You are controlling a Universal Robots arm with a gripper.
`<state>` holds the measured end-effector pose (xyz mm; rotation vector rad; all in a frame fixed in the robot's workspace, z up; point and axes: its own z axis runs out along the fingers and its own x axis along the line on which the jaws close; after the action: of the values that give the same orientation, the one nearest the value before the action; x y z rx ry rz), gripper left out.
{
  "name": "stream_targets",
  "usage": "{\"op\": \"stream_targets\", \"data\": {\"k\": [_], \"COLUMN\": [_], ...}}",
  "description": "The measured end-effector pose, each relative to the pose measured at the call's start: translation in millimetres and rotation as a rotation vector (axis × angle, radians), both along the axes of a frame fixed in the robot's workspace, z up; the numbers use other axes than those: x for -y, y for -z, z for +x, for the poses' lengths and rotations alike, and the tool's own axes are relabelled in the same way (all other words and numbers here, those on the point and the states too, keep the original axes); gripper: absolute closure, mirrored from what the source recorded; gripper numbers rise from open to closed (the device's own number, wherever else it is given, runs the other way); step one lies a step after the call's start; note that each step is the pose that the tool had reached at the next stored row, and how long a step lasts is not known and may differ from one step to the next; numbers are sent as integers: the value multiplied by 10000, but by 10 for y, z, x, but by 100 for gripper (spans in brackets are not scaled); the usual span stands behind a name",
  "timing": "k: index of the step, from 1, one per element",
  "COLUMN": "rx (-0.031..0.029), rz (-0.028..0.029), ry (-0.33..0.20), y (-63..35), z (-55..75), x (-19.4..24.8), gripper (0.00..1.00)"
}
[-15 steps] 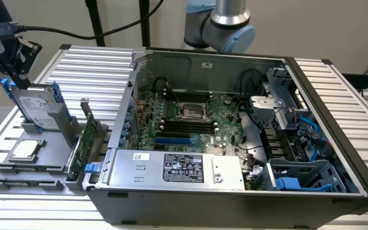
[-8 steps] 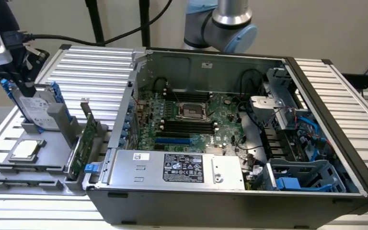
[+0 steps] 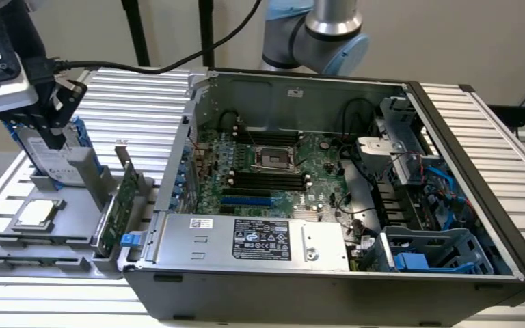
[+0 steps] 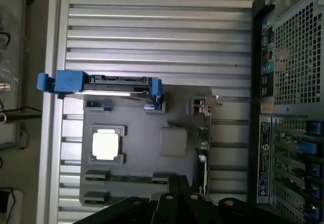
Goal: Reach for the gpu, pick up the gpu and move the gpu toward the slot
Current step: 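Reach for the gpu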
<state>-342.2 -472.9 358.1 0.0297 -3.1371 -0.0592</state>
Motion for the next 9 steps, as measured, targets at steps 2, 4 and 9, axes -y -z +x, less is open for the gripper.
{"op": "stream_targets", "data": {"k": [2,4,9], "rx": [1,0,-1], "rz": [1,1,-1], "ry": [-2,0,0], "y": [9,18,49], "z": [78,152,316], "x": [47,94,213], "gripper": [89,89,89]}}
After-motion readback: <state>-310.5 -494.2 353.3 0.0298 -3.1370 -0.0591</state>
